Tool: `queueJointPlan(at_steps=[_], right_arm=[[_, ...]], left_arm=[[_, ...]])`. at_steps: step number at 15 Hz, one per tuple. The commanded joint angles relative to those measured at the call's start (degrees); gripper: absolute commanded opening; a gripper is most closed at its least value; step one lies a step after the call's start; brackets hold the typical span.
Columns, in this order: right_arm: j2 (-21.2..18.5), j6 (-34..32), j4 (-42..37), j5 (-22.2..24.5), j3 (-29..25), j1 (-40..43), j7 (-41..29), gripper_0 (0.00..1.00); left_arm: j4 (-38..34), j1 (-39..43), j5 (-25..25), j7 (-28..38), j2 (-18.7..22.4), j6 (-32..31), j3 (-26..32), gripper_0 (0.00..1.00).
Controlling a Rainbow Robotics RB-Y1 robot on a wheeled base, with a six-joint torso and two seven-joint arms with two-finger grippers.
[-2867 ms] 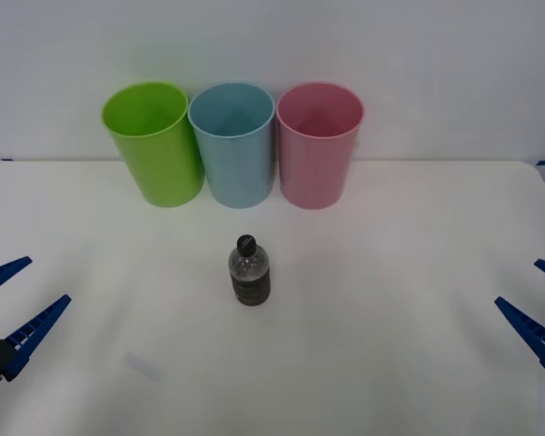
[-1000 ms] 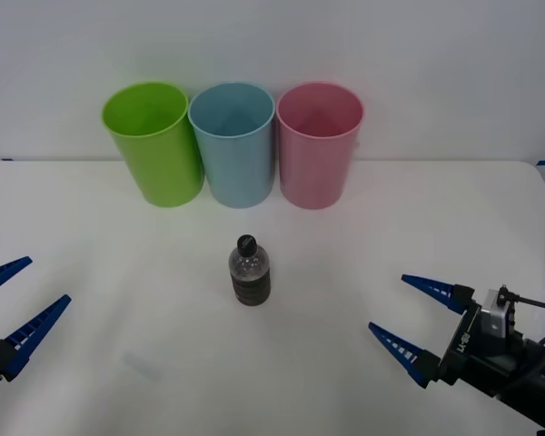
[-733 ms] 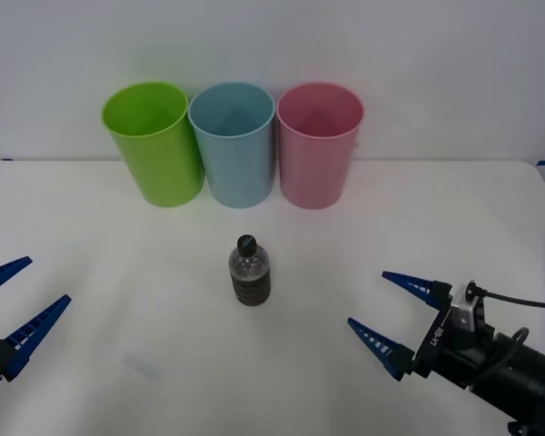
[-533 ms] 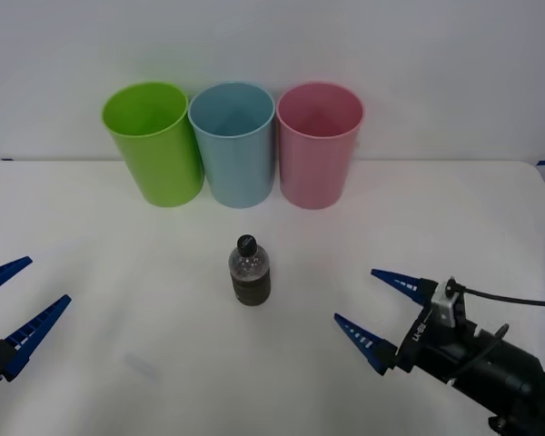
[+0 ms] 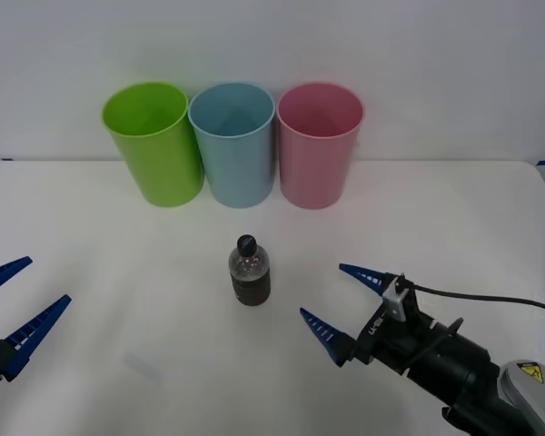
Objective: Grasp the object on the table and drop it into the matching bin: aluminum can to the light blue bin, PET bottle to the pink bin.
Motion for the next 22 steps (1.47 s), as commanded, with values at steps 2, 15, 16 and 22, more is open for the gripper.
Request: queueJointPlan(at_steps=[2,15,16,22], right_arm=[[0.78,4.58,0.01,0.64,4.01,-1.04,0.56,1.0],[2.01,19.7,0.01,0.99,15.08,-6.58,1.17,1.0],[2.1,21.11,-0.08,0.99,15.96,-7.1,1.17,1.0],[5.18,23.57,4.93,1.34,17.81,-10.97,1.17,1.0]], left_arm=[[0.0,0.0,0.0,0.0,0.0,0.0,0.0,1.0],[0.0,0.0,0.0,0.0,0.0,0.0,0.0,1.0],[0.0,0.0,0.0,0.0,0.0,0.0,0.0,1.0],[0.0,0.0,0.0,0.0,0.0,0.0,0.0,1.0]])
